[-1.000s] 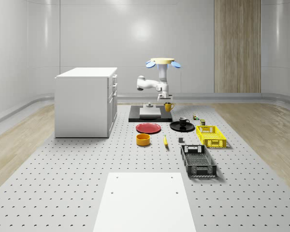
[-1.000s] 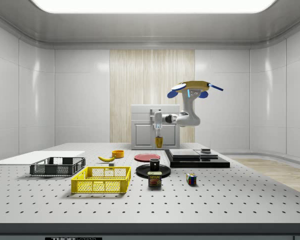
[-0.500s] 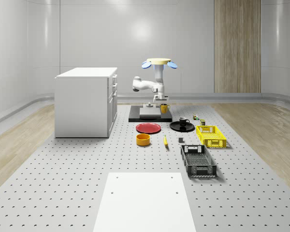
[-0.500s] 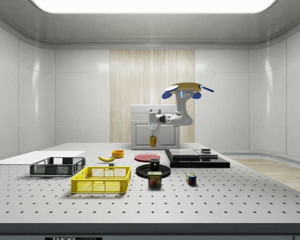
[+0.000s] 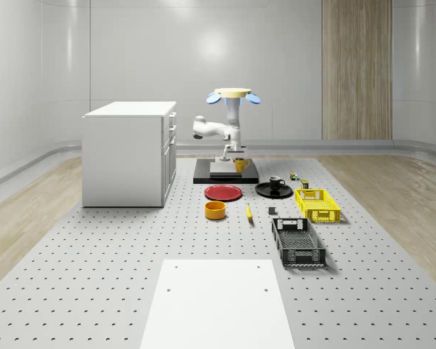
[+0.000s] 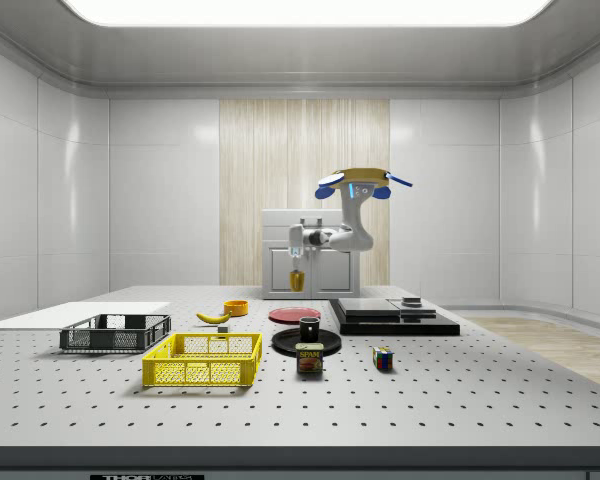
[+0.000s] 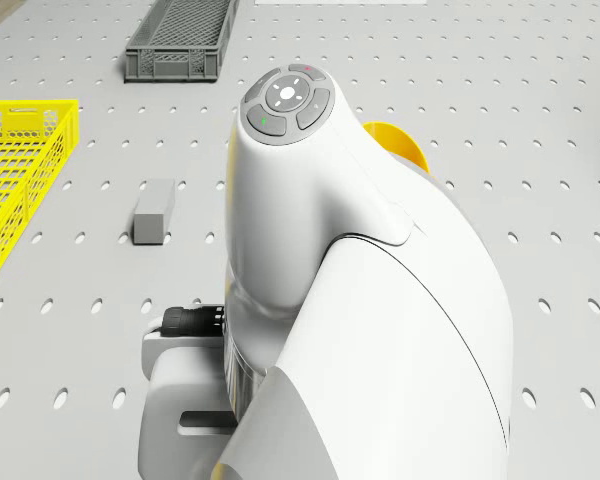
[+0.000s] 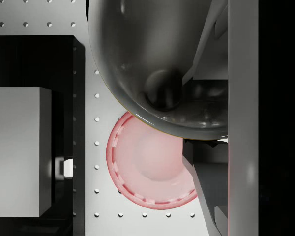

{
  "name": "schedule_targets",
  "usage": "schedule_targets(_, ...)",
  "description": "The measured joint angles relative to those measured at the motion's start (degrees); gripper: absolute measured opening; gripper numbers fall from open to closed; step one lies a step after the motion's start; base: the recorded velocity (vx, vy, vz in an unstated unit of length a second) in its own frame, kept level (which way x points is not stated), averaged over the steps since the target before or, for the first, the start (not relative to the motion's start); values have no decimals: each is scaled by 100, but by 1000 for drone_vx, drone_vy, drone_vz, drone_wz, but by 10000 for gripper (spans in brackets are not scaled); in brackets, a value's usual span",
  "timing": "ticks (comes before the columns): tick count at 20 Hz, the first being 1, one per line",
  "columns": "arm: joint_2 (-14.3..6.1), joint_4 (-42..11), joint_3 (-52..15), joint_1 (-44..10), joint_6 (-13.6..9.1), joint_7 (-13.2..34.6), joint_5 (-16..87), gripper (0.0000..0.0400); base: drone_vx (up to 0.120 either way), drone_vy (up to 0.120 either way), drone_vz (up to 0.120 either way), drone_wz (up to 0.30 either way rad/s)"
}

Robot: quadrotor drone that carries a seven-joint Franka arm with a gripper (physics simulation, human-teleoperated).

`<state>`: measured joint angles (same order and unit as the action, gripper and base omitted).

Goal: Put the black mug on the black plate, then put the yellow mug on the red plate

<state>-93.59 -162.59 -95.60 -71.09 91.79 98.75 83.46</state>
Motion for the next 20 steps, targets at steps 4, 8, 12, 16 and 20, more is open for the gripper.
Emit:
schedule_targets(4,0,0,0,0,0,0,0,100,0,-120,0,0)
schedule_targets(8,0,0,0,0,0,0,0,100,0,-120,0,0)
schedule_targets(12,0,0,0,0,0,0,0,100,0,-120,-120,0)
schedule_targets(16,0,0,0,0,0,0,0,100,0,-120,-120,0)
schedule_targets(20,-1,0,0,0,0,0,0,100,0,-120,-50,0)
